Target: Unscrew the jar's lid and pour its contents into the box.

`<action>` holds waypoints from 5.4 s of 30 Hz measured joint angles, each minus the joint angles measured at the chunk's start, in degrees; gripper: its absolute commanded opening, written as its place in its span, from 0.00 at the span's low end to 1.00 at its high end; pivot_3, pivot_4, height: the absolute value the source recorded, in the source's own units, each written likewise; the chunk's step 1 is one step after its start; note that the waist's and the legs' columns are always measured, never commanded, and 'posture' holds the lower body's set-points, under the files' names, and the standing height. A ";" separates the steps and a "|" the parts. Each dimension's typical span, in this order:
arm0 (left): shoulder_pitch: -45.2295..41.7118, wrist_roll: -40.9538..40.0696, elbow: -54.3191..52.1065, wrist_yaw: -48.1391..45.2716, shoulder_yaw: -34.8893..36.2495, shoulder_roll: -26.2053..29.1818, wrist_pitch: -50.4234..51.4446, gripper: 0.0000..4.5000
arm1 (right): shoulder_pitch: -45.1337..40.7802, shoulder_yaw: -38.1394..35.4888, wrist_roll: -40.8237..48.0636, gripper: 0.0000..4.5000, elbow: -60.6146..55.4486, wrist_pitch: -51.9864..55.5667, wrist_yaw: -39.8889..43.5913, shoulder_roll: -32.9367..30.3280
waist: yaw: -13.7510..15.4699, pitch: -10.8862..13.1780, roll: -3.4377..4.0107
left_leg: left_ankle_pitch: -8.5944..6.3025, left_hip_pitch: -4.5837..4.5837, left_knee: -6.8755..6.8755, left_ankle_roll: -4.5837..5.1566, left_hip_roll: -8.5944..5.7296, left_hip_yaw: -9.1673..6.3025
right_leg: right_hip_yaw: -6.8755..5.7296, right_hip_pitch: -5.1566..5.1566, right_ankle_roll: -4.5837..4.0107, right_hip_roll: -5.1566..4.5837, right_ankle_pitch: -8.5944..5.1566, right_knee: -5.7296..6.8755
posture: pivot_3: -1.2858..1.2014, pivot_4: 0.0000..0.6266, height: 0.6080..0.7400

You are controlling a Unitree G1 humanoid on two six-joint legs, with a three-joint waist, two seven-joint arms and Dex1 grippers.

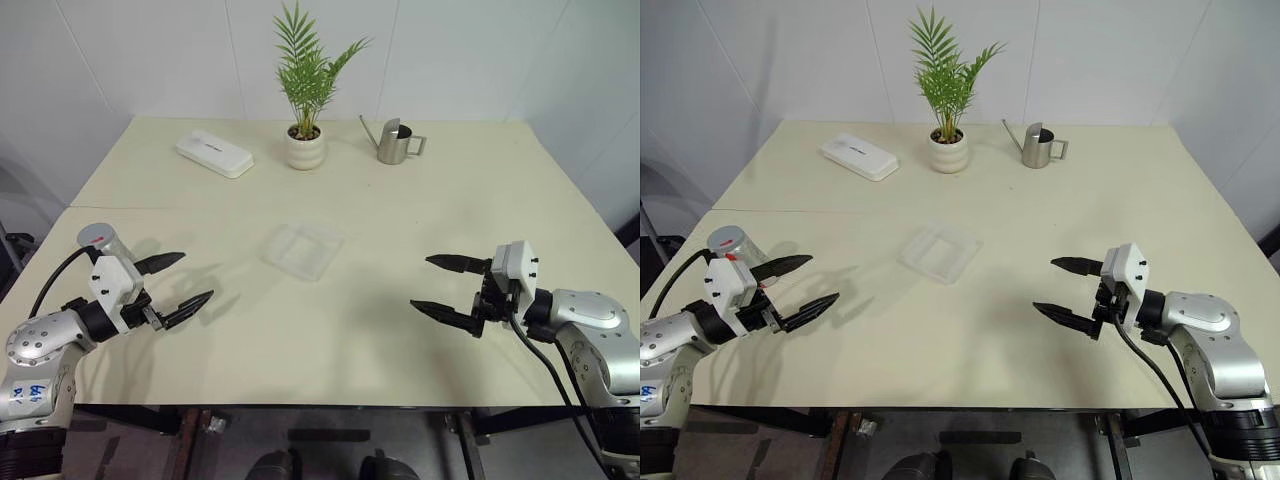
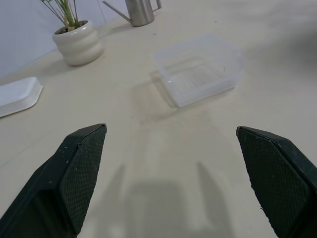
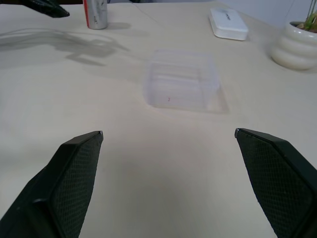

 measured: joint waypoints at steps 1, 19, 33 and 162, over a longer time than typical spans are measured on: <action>-0.10 0.04 0.00 0.15 0.03 0.01 -0.08 1.00 | 0.36 0.00 -0.09 1.00 0.42 -0.27 0.28 0.06 | 0.02 0.00 0.00 | 0.00 0.00 0.00 0.00 0.00 0.00 | 0.00 0.00 0.00 0.00 0.00 0.00 | 0.52 0.24 1.00; 17.60 7.47 -13.99 41.54 15.42 -23.11 5.46 1.00 | -12.84 7.18 -1.50 1.00 7.33 -2.81 -1.69 13.87 | -1.20 0.00 -0.06 | -0.25 0.06 0.42 -0.26 0.20 0.05 | 0.08 -0.02 -0.06 0.01 0.04 0.19 | 0.52 0.24 1.00; 2.27 16.35 -4.86 58.35 9.90 -27.37 3.33 1.00 | -24.93 14.96 -5.06 1.00 8.31 4.68 -12.10 26.17 | -0.23 -0.10 -0.23 | -0.40 -0.20 0.74 -0.03 0.35 0.40 | 0.05 -0.46 -0.14 0.13 0.14 0.65 | 0.52 0.24 1.00; -23.15 -8.72 -0.81 -7.89 -14.77 -9.56 20.87 0.43 | -46.84 21.29 -6.27 1.00 18.01 15.16 -3.58 28.23 | -3.02 -0.07 -0.30 | -0.47 -0.24 0.87 -0.05 0.73 1.13 | 0.09 -0.92 -0.27 0.29 0.11 0.90 | 0.52 0.24 1.00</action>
